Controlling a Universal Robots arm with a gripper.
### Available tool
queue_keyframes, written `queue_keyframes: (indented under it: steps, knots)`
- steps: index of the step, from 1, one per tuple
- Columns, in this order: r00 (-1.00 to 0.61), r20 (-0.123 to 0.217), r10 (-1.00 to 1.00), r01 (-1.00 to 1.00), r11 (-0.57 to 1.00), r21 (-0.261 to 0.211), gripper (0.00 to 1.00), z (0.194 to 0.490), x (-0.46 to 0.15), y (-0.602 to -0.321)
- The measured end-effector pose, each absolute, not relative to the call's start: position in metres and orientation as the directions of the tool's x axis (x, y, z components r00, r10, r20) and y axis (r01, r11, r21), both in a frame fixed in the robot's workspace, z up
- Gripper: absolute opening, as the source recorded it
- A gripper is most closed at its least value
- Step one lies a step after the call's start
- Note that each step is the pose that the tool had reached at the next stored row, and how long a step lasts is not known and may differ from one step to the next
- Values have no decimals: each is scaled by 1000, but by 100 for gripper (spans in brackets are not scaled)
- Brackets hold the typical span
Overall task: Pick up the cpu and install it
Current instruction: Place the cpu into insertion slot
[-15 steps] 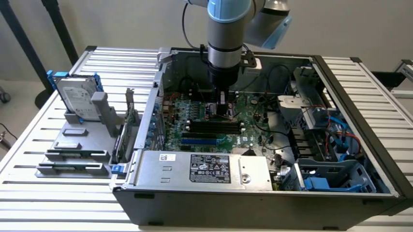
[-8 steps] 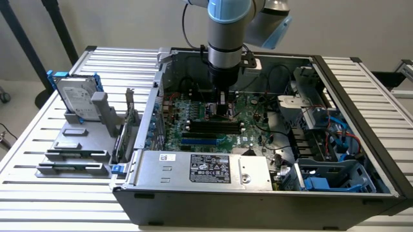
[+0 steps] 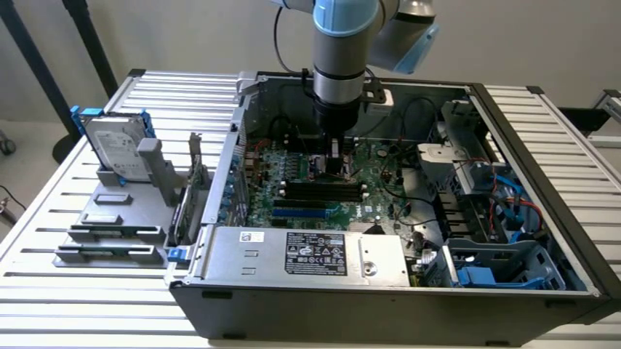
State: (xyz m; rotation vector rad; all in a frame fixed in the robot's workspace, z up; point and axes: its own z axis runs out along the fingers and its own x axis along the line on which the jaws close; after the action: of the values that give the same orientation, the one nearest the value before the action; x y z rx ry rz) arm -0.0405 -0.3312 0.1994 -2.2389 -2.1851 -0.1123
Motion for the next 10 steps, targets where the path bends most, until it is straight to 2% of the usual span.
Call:
queue_keyframes:
  steps: [10]
  knots:
    - [26, 57, 998, 999, -28, 36, 55, 198, -40, -331]
